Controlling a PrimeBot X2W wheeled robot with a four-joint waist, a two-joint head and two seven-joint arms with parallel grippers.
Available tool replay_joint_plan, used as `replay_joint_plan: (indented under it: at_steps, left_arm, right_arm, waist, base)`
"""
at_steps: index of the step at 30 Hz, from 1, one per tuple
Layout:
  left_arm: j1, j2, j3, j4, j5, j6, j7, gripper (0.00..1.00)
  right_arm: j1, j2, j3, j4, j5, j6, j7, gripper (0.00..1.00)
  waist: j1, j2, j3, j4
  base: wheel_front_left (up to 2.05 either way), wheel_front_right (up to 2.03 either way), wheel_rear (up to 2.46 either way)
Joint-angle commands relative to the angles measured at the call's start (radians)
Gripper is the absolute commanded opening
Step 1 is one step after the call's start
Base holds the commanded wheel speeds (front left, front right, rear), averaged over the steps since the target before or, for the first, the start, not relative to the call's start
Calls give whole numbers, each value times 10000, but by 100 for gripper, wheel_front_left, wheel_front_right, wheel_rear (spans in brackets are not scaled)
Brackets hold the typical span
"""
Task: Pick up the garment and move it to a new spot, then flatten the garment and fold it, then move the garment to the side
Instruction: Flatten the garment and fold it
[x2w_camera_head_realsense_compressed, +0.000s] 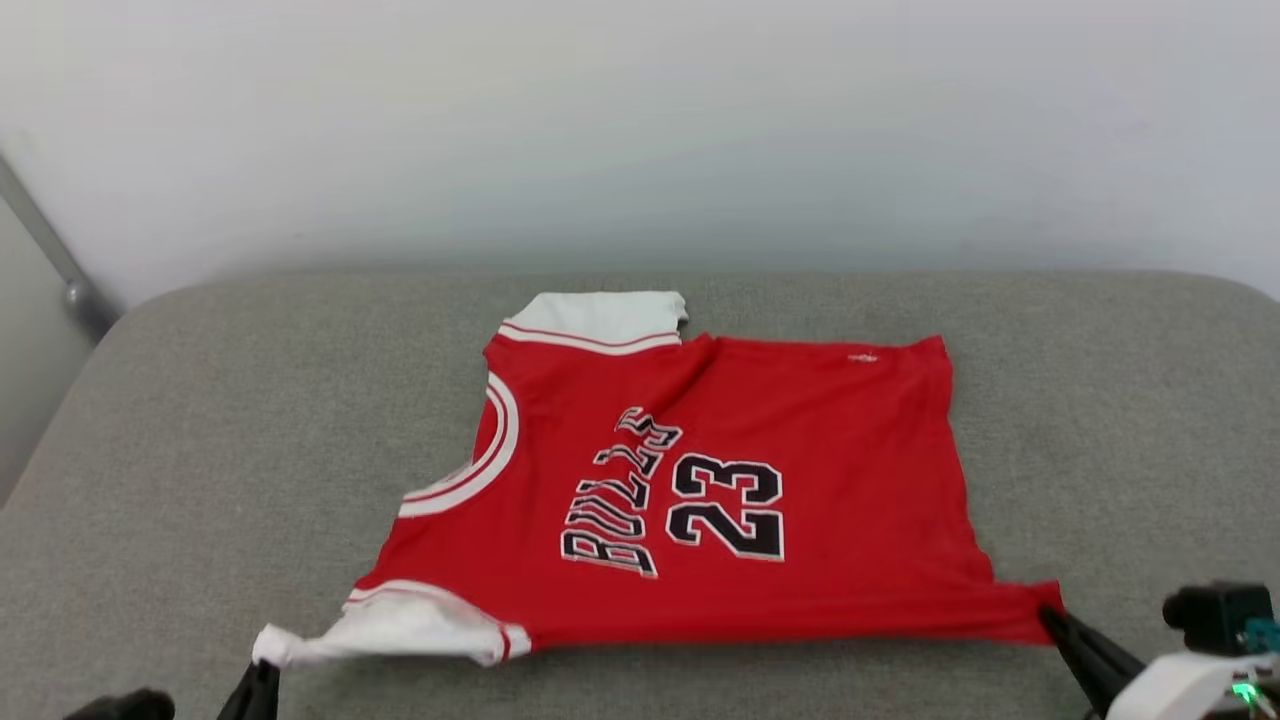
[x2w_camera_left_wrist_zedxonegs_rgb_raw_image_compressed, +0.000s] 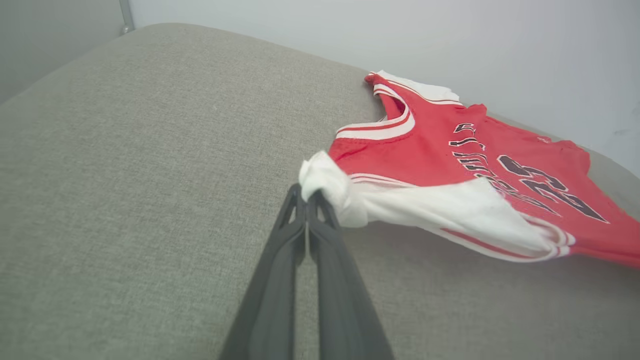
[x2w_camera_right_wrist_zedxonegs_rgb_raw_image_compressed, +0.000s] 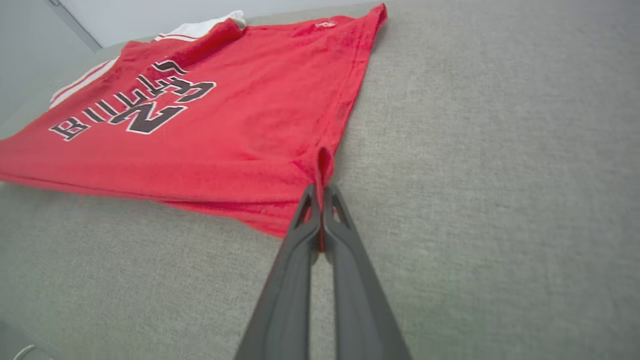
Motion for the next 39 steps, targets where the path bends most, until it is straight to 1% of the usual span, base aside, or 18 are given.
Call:
replay_joint_plan:
  at_steps: [1,4,6,9,11,14,16,20,24,30,35,36,37,38,39]
  left_arm:
    - [467,176,211,-369,-97,288,192,0]
    - [1202,233,320,-1294,-205,630,576,0]
    - [1555,381,327,-1882,-201,804,898,0]
    - [1612,540,287,-2575,-126,968,1270,0]
    - [1310,497,104,-2778,-106,960,1473,0]
    - [596,306,-260,-2656,-113,846,1664,0]
    - [34,232,-488,-2299,-67,730,1763,0]
    - [-1138,-41,-897,-1461,-124,397,1879,0]
    - [-2291,-301,-1136,-434,-150,58,1829,0]
    - [-3645,-656,-1347,1383,-208,-483,1437,0]
    - [-4315,-968,-1464,2845,-420,-885,1222,0]
    - [-4416,-1022,-1498,3098,-458,-968,1187,29]
    - [-4497,-1063,-1553,3348,-504,-1043,1190,60]
    - [-4565,-1089,-1562,3595,-535,-1106,1148,99]
    - [-4624,-1113,-1590,3786,-570,-1138,1106,100]
  right_arm:
    - [569,18,-438,-226,-140,-24,179,0]
    - [1335,206,-1164,-822,-512,-26,594,0]
    - [1746,332,-1535,-1273,-805,-24,906,0]
    - [2092,614,-2052,-1883,-1177,-24,1428,0]
    - [2147,891,-2269,-2218,-1425,-23,1795,0]
    - [1893,1233,-2504,-2531,-1677,-21,2293,0]
    - [1604,1388,-2526,-2624,-1873,-18,2557,0]
    - [992,1455,-2358,-2587,-2176,-18,2787,0]
    - [187,1502,-2285,-2282,-2315,-17,2699,0]
    - [-660,1598,-2131,-1275,-2397,-17,2563,0]
    - [-939,1708,-1911,-286,-2319,-17,2348,0]
    - [-987,1703,-1848,-142,-2314,-17,2266,26]
    - [-1011,1717,-1768,2,-2302,-17,2179,47]
    - [-1027,1714,-1588,145,-2316,-17,2141,89]
    - [-1018,1656,-1414,256,-2342,-17,2106,100]
  waist:
    - [5,-1,-148,0]
    - [5,-1,-191,9]
    - [5,-1,-191,9]
    - [5,-1,-154,42]
    - [5,-1,-123,58]
    - [5,-1,2,82]
    - [5,-1,131,54]
    - [5,-1,497,0]
    - [5,-1,1133,-14]
    - [5,-1,1759,19]
    - [5,-1,1896,54]
    - [5,-1,1884,52]
    - [5,-1,1857,44]
    - [5,-1,1826,10]
    - [5,-1,1781,-18]
  base:
    - [0,0,0]
    - [0,0,0]
    - [0,0,0]
    - [0,0,0]
    - [0,0,0]
    - [0,0,0]
    - [0,0,0]
    - [0,0,0]
    - [0,0,0]
    - [0,0,0]
    - [0,0,0]
    - [0,0,0]
    - [0,0,0]
    - [0,0,0]
    - [0,0,0]
